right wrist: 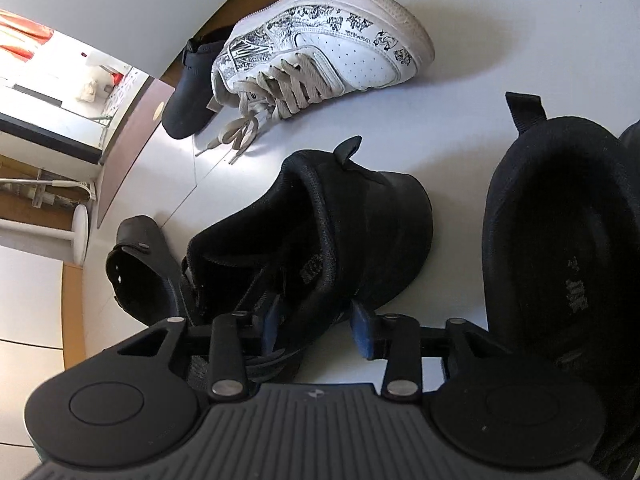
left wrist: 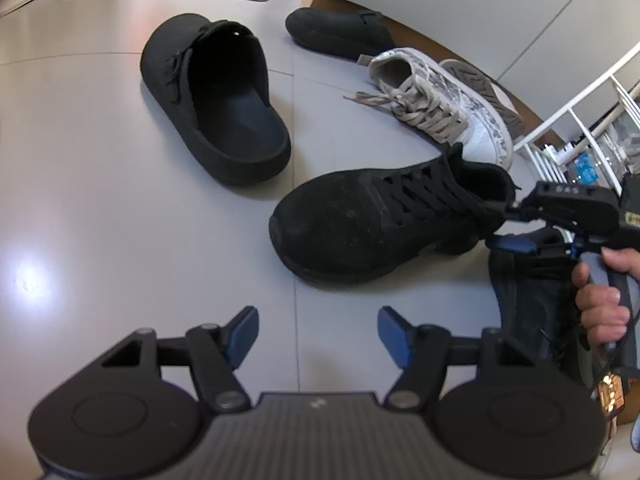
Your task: Organize scattered shoes
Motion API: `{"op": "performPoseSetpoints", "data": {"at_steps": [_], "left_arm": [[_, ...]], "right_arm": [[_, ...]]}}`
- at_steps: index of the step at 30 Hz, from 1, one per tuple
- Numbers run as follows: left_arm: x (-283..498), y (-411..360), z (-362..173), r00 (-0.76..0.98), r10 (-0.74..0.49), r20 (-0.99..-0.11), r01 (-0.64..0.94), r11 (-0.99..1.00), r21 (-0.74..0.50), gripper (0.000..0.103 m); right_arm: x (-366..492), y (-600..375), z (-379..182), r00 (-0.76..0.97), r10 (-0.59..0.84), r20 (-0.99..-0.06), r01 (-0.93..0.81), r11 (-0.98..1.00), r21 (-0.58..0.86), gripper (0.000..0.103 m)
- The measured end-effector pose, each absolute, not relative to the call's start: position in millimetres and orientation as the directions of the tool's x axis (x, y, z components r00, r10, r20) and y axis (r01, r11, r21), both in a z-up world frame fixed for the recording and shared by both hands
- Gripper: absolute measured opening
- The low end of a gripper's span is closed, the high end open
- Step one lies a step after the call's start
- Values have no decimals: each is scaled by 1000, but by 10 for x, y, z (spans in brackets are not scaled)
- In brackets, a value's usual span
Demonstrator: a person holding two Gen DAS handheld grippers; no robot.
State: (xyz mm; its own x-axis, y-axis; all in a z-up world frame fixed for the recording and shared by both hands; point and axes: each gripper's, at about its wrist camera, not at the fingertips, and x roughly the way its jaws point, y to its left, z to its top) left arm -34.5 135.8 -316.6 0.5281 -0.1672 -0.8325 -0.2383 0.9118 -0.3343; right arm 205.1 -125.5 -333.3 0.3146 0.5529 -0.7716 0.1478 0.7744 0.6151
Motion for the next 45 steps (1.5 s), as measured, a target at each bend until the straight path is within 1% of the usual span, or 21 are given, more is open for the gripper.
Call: {"op": "performPoseSetpoints", "data": {"at_steps": [1, 3, 5, 7, 8, 11, 14, 16, 18, 21, 26, 29, 33, 37, 38, 39, 40, 41, 42, 43, 45], "left_arm": [[-355, 1361, -3164, 528, -167, -833, -239, 912, -334, 68], [-364, 1361, -3162, 528, -165, -833, -240, 912, -332, 68], [-370, 1363, -3161, 527, -165, -834, -241, 912, -332, 68], [-378, 1359, -3159, 526, -165, -834, -239, 913, -332, 68], [-383, 1358, -3158, 526, -165, -834, -238, 913, -331, 68], [-395, 1365, -3166, 522, -168, -836, -238, 913, -331, 68], [-393, 1364, -3179, 518, -168, -838, -242, 912, -332, 68], [-392, 1362, -3179, 518, -170, -839, -241, 911, -333, 68], [-389, 1351, -3168, 519, -173, -837, -235, 913, -334, 68], [-392, 1350, -3163, 521, -176, -835, -234, 912, -338, 68], [-403, 1356, -3183, 512, -173, -842, -233, 915, -330, 68], [-395, 1354, -3180, 512, -171, -842, -235, 915, -328, 68], [-383, 1314, -3186, 509, -175, -843, -227, 917, -327, 68], [-381, 1293, -3193, 506, -178, -844, -223, 918, -328, 68], [-383, 1292, -3195, 506, -179, -844, -223, 918, -328, 68], [-382, 1294, -3198, 505, -178, -845, -225, 918, -328, 68], [-381, 1298, -3198, 505, -178, -845, -226, 917, -328, 68], [-380, 1302, -3198, 505, -178, -845, -227, 917, -328, 68], [-379, 1307, -3200, 504, -179, -845, -229, 916, -330, 68], [-377, 1310, -3202, 504, -181, -845, -232, 914, -334, 68], [-380, 1305, -3206, 503, -182, -845, -232, 913, -335, 68]], "right_arm": [[2046, -1252, -3317, 319, 563, -763, 141, 767, 625, 73], [2045, -1207, -3265, 333, 585, -740, 117, 753, 647, 88], [2061, -1110, -3229, 332, 575, -748, 85, 771, 631, 93], [2079, -1023, -3230, 328, 560, -761, 67, 790, 610, 93], [2088, -1001, -3250, 323, 560, -763, 64, 792, 608, 91], [2094, -971, -3346, 278, 560, -780, 69, 799, 598, 77], [2088, -974, -3344, 263, 568, -780, 31, 803, 595, 74], [2102, -958, -3323, 260, 561, -786, 5, 813, 582, 69], [2140, -923, -3252, 273, 547, -791, -47, 829, 557, 59], [2166, -867, -3161, 297, 530, -794, -108, 845, 524, 48], [2192, -839, -3100, 316, 522, -792, -160, 852, 498, 38], [2193, -845, -3054, 324, 526, -786, -195, 850, 489, 28], [2221, -880, -2996, 335, 530, -779, -226, 848, 480, 22], [2242, -954, -2973, 341, 543, -768, -224, 840, 494, 22], [2241, -980, -2954, 340, 555, -759, -221, 832, 509, 25], [2239, -1004, -2932, 339, 567, -750, -221, 823, 523, 31], [2233, -1011, -2913, 335, 577, -745, -229, 817, 530, 40], [2225, -1010, -2902, 331, 585, -740, -235, 811, 536, 66], [2209, -999, -2896, 327, 593, -736, -241, 805, 542, 86], [2199, -992, -2894, 326, 593, -736, -244, 805, 541, 91], [2170, -919, -2913, 316, 583, -749, -270, 812, 518, 92]]}}
